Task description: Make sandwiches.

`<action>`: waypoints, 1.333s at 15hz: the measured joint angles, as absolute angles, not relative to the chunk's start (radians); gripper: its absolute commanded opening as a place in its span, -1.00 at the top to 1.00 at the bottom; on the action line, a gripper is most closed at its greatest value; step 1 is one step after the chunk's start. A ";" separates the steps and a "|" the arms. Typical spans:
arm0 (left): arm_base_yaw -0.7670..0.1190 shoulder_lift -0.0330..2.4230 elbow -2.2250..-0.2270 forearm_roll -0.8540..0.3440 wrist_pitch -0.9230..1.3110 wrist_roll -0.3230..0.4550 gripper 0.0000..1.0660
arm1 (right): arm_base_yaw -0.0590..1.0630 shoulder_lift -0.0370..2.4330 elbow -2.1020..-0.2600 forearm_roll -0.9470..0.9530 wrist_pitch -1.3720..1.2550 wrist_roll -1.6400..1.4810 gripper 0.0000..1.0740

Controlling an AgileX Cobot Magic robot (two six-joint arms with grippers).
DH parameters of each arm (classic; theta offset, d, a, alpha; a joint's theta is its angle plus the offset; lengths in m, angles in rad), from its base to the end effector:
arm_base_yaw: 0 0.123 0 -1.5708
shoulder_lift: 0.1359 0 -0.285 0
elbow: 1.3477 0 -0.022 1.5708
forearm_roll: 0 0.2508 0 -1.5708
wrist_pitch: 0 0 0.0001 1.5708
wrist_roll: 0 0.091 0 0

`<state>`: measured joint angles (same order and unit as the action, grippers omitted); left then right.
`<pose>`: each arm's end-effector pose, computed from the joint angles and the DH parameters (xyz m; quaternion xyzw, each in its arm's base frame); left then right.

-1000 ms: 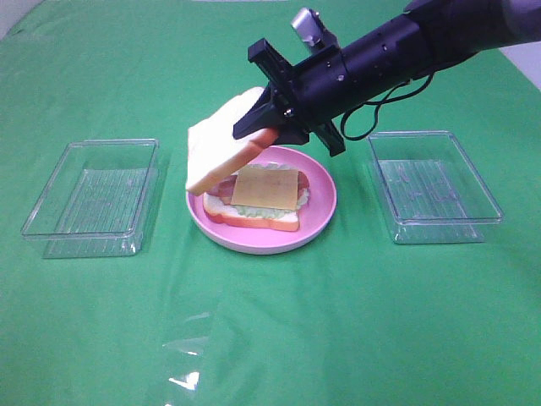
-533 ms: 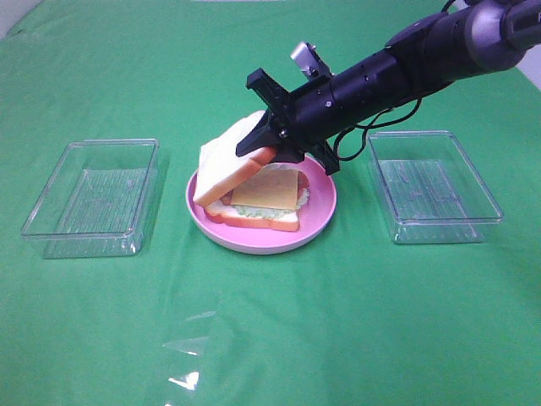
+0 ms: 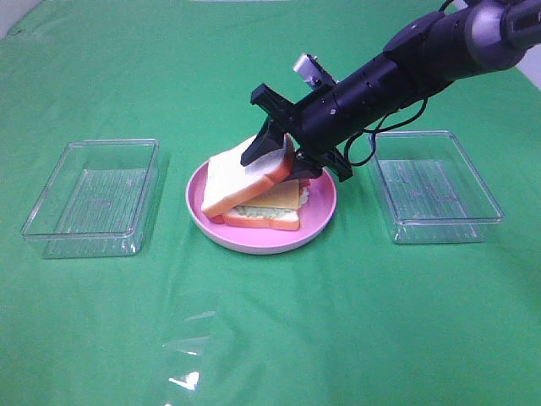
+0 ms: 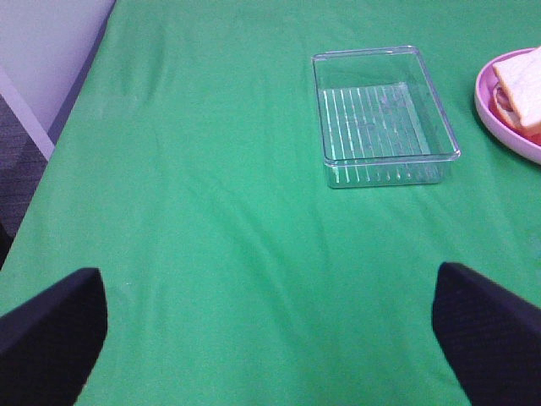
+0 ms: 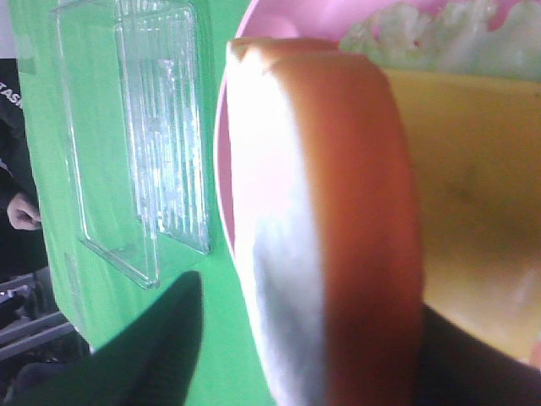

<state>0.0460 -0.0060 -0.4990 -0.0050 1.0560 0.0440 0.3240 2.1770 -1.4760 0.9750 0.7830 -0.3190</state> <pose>-0.0054 -0.0006 0.2774 -0.0008 0.8507 0.0211 0.5252 0.4023 0.1912 0.1400 0.0084 0.9305 0.3582 0.0759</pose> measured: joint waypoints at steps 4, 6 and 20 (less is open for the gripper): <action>0.046 -0.006 -0.499 -0.005 1.056 0.044 -0.83 | 0.324 2.075 -1.476 0.760 0.786 -0.282 -0.72; 0.046 -0.006 -0.499 -0.005 1.056 0.044 -0.83 | 0.324 2.009 -1.476 0.577 0.788 -0.175 -0.72; 0.046 -0.006 -0.499 -0.005 1.056 0.044 -0.83 | 0.001 1.860 -1.480 0.023 1.167 0.067 -0.70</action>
